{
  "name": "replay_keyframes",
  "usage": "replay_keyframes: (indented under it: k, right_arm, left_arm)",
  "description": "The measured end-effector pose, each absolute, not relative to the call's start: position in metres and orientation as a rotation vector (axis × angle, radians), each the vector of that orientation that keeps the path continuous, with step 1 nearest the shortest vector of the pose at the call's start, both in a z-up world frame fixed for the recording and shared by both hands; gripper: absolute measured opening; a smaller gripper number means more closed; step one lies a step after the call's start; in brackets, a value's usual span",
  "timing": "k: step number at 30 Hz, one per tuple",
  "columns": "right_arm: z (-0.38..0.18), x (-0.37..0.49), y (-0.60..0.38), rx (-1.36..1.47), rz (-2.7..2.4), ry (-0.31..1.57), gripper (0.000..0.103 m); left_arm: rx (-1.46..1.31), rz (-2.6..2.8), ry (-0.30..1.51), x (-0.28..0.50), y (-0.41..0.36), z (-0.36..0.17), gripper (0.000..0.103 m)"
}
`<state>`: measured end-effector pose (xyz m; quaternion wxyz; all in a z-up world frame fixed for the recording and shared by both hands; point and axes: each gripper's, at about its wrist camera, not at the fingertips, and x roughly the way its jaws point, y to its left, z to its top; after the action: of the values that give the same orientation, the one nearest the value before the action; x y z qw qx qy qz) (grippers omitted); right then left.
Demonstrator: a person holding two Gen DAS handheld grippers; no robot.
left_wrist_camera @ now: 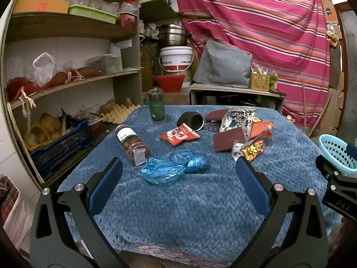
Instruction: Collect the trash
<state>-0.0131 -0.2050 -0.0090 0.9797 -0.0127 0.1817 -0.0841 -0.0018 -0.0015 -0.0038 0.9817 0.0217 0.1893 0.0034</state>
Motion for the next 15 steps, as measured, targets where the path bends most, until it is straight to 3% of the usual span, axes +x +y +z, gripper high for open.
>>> replay_keyframes:
  k: [15]
  right_arm:
    - [-0.0103, -0.0138, -0.2091, -0.02, -0.174, 0.368, 0.099]
  left_arm:
    - [0.034, -0.005, 0.392, -0.0013, -0.003, -0.0055, 0.098]
